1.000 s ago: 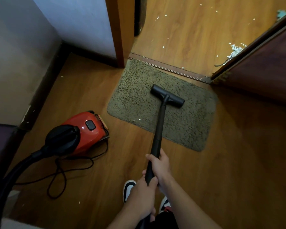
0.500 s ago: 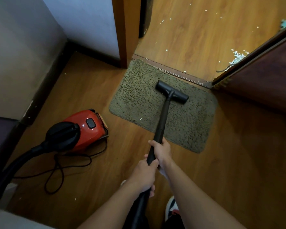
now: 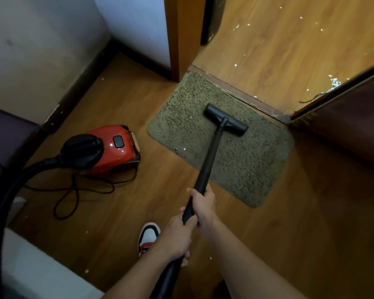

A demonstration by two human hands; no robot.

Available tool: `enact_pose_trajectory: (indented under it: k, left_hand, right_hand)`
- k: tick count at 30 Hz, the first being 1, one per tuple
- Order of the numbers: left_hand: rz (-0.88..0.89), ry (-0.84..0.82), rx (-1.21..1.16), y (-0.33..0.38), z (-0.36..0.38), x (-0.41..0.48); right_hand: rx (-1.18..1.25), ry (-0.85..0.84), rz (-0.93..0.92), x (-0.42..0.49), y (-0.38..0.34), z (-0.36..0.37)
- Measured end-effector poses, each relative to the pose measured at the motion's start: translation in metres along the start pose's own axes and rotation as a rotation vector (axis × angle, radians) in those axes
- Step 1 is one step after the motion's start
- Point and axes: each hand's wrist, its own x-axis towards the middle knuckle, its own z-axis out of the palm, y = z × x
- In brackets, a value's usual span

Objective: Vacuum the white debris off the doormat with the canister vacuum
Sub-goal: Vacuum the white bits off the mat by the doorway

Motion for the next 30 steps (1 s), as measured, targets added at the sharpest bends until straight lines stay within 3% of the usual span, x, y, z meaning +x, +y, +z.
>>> enact_pose_trajectory:
  k: [11, 23, 30]
  left_hand:
    - [-0.009, 0.052, -0.152, 0.041, 0.092, 0.011]
    - [-0.177, 0.104, -0.326, -0.026, 0.126, -0.071]
    - [-0.176, 0.165, -0.368, -0.071, 0.137, -0.085]
  right_hand:
    - [-0.061, -0.120, -0.010, 0.028, -0.032, -0.090]
    - [-0.261, -0.330, 0.081, -0.063, 0.023, -0.111]
    - [-0.309, -0.426, 0.049, -0.079, 0.066, -0.105]
